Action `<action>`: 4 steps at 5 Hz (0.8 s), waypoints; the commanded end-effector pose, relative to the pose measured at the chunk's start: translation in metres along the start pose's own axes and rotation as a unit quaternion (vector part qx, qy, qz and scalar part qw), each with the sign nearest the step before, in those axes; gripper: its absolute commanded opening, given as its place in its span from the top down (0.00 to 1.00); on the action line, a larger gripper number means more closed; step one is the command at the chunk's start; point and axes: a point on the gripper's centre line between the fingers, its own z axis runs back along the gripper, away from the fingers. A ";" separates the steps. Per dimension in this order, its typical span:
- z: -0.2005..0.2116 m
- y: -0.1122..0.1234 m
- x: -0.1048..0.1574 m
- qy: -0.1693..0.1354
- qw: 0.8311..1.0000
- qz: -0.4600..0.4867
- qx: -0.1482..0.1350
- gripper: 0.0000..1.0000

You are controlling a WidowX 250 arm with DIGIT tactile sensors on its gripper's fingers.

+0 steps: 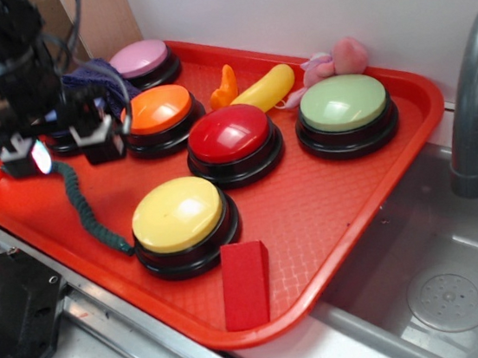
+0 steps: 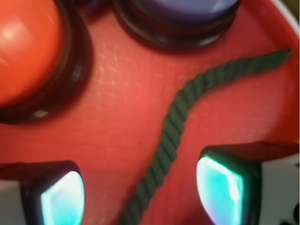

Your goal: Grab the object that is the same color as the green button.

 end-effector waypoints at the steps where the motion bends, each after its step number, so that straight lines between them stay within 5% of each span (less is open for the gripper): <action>1: -0.021 0.011 0.005 -0.037 0.999 0.018 -0.013 0.00; 2: -0.023 0.013 0.003 -0.025 0.999 0.017 -0.021 1.00; 4: -0.018 0.010 0.003 -0.027 0.999 0.022 -0.037 1.00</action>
